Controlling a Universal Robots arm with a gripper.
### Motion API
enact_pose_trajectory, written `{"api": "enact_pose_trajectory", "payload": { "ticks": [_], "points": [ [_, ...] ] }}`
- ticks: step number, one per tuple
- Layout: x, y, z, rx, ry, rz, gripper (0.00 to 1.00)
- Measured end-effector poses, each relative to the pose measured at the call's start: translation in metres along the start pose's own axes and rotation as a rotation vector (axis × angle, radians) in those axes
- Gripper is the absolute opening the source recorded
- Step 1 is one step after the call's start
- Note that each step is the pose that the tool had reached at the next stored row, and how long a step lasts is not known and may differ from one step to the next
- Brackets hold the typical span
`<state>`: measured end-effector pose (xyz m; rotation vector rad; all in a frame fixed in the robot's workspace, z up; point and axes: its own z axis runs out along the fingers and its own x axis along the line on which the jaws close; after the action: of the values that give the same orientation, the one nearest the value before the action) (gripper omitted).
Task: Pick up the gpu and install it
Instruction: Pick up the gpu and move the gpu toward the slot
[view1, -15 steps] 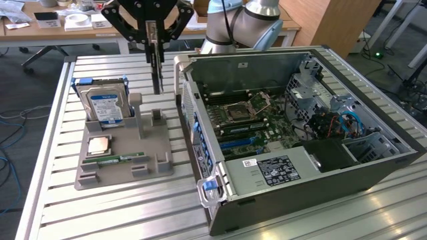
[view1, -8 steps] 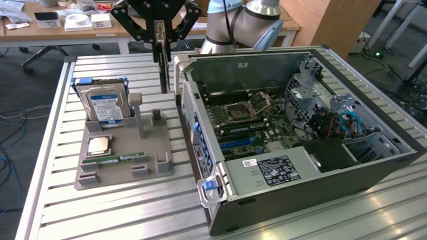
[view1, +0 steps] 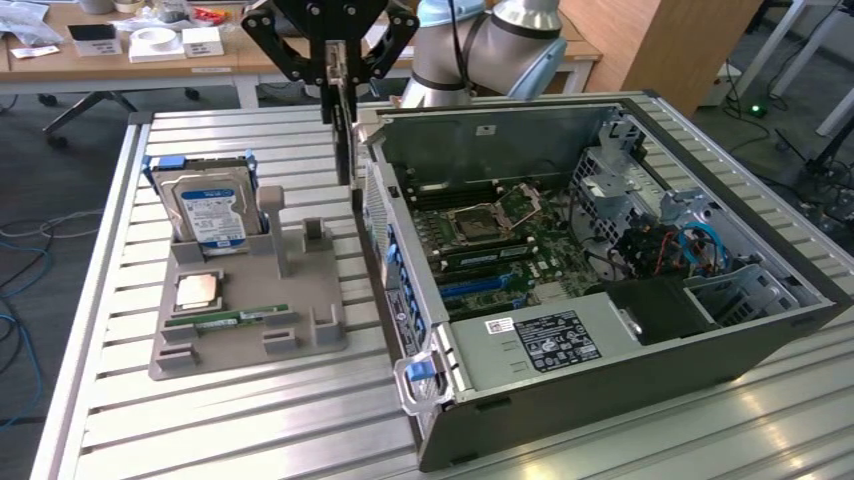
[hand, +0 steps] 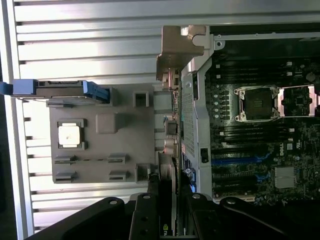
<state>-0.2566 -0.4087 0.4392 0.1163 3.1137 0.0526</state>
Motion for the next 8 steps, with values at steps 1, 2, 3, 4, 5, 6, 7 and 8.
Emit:
{"api": "enact_pose_trajectory", "payload": {
  "ticks": [1,2,3,4,5,6,7,8],
  "points": [
    [-0.0016,0.0002,0.0001,0.0000,0.0000,0.000,0.26],
    [-0.0031,0.0003,0.0001,0.0000,-0.0001,0.000,0.26],
    [-0.0045,0.0005,0.0002,-0.0001,-0.0001,0.000,0.26],
    [-0.0053,0.0005,0.0002,-0.0001,-0.0001,0.000,0.26],
    [-0.0053,0.0006,0.0002,-0.0001,0.0000,0.000,0.26],
    [-0.0053,0.0006,0.0002,0.0000,-0.0001,0.000,0.26],
    [-0.0053,0.0006,0.0002,0.0000,-0.0001,0.000,0.26],
    [-0.0053,0.0006,0.0002,0.0000,0.0000,0.000,0.26]
  ]
}}
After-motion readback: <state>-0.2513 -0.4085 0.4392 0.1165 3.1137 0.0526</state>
